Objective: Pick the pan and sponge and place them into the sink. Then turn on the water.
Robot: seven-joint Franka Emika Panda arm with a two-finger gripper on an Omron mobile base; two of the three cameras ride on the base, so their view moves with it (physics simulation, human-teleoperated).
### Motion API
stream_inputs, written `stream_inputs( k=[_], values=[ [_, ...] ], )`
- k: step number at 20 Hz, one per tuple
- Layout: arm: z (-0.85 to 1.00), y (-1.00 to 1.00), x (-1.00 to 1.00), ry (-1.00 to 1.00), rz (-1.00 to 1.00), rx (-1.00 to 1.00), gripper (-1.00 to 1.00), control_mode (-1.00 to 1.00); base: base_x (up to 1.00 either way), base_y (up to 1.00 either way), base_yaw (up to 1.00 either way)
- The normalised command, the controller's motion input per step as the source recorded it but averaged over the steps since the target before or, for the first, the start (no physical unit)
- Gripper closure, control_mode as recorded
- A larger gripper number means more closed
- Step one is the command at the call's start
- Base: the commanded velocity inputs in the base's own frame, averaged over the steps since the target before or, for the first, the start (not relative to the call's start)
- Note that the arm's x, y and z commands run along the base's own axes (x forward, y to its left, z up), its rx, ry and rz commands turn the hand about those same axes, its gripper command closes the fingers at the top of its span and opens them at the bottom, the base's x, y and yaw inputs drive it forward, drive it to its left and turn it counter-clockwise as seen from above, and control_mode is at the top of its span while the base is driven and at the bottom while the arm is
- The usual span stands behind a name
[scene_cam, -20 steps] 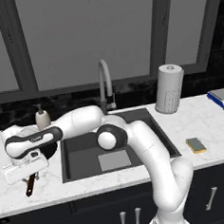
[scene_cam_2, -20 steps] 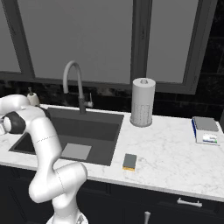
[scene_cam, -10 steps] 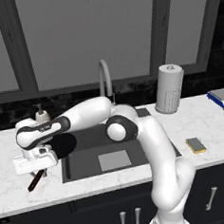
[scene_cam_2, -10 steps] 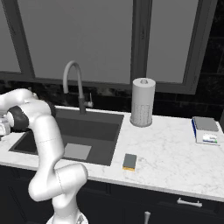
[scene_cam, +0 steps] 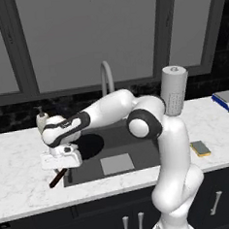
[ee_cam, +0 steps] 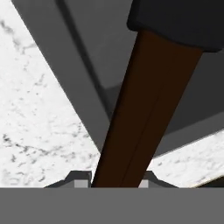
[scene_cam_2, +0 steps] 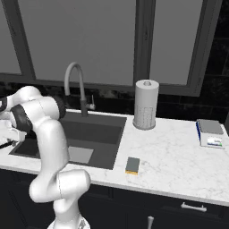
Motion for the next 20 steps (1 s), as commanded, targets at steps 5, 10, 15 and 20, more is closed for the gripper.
stream_inputs(
  k=[5,10,15,20],
  values=[
    [-0.13,-0.71,0.11,0.00,-0.22,-0.01,1.00,-1.00,0.00,0.00,0.00],
    [-0.31,-0.38,0.18,-0.03,-0.22,-0.17,1.00,-1.00,0.00,0.00,0.00],
    [-0.21,-0.25,0.30,0.00,-0.21,-0.21,1.00,-1.00,0.00,0.00,0.00],
    [-0.25,-0.23,0.30,-0.05,-0.18,-0.19,1.00,-1.00,0.00,0.00,0.00]
  ],
)
